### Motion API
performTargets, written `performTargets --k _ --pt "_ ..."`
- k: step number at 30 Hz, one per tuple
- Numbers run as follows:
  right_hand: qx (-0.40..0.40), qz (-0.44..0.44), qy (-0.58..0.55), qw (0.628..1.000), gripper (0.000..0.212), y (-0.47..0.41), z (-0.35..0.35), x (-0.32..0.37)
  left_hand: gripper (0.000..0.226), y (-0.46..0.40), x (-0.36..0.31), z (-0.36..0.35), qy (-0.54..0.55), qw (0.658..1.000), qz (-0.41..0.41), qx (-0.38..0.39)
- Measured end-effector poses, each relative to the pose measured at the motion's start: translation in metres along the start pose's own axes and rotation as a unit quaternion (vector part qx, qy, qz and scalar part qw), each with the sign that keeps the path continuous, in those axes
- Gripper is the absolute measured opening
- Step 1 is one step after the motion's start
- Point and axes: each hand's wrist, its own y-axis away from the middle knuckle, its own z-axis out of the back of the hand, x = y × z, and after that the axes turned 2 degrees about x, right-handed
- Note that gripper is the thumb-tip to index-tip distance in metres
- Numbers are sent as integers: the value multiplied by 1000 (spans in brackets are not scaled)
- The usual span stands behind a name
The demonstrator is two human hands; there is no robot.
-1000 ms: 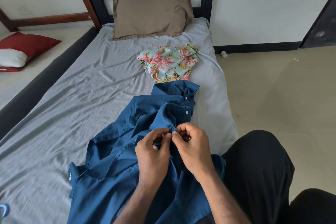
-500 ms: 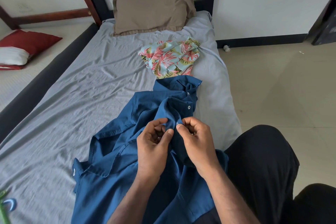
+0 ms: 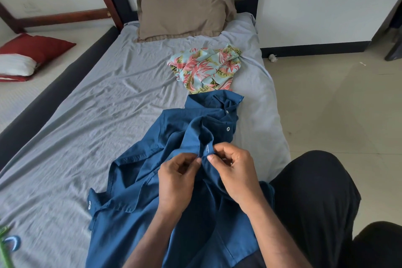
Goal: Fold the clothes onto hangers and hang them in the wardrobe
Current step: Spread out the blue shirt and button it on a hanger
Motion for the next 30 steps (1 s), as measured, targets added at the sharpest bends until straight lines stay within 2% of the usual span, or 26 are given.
performTargets --k 3,6,8,10,12,13,15,17,18,19,21,22,24,26,28,30 --pt "-42 46 82 995 4 0 0 0 17 -2 1 3 -93 994 -53 0" --pt "-40 17 81 996 5 -2 3 4 18 -14 3 20 -111 993 -39 -17" --pt "52 -52 11 997 6 -8 18 11 18 -23 2 41 -75 996 5 54" --pt "229 -127 -82 962 29 -17 44 21 22 -35 -3 71 -15 986 52 156" --pt "364 -147 -67 917 50 -30 74 28 34 -52 -6 105 36 964 107 243" --pt "390 -145 -17 909 56 -38 85 29 39 -63 -6 121 30 956 120 267" --pt "368 -142 108 912 53 -56 101 30 37 -87 -10 146 -11 954 129 271" --pt "349 -133 205 905 31 -74 110 28 16 -108 -15 164 -77 959 108 252" --pt "345 -125 253 895 16 -83 114 27 12 -117 -19 171 -136 955 91 246" --pt "346 -116 293 884 3 -89 117 27 16 -126 -21 176 -204 945 75 246" --pt "333 -104 341 873 35 -101 122 27 19 -138 -27 184 -291 926 50 236" --pt "327 -104 330 879 43 -103 123 28 18 -142 -27 188 -295 929 42 222" --pt "341 -125 234 902 37 -104 127 30 19 -147 -29 190 -208 958 57 190" --pt "364 -182 89 909 16 -104 130 32 23 -153 -34 185 -88 980 93 151" --pt "348 -188 58 917 11 -107 129 33 18 -159 -42 177 -21 989 105 101" --pt "274 -158 72 946 9 -108 116 34 18 -160 -53 166 27 993 95 60"
